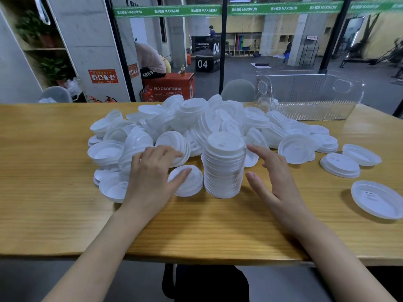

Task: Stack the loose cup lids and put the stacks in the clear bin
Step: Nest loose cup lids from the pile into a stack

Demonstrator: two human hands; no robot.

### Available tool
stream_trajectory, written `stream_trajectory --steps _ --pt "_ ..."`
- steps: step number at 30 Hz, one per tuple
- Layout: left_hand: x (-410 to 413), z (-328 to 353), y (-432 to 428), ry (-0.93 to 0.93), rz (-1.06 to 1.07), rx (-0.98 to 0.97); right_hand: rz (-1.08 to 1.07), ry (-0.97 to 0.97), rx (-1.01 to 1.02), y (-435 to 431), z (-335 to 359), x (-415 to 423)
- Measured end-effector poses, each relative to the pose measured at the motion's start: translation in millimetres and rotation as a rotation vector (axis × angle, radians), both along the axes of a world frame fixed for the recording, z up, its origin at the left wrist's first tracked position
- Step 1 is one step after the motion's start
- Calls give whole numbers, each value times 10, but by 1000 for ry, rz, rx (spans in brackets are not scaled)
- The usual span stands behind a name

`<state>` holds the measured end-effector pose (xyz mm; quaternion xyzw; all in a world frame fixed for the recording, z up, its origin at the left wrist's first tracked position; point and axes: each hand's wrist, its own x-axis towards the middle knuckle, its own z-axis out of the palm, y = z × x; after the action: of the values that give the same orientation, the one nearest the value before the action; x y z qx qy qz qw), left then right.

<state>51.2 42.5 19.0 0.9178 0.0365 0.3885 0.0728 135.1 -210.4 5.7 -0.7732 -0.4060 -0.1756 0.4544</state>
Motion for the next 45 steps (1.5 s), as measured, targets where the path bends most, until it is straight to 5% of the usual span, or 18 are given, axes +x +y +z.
stream_trajectory --steps 6,12,24,32,45 --pt "187 145 114 222 219 -50 2 8 -7 -5 -3 4" --pt "290 147 118 204 225 -53 3 13 -3 -4 5 -3" --pt "238 502 -241 -106 -317 -551 4 -1 -4 -7 3 0" --pt "270 541 -519 123 -477 -578 -22 -28 21 -7 -10 13" --pt "258 469 -533 123 -540 -547 -41 -108 52 13 30 55"
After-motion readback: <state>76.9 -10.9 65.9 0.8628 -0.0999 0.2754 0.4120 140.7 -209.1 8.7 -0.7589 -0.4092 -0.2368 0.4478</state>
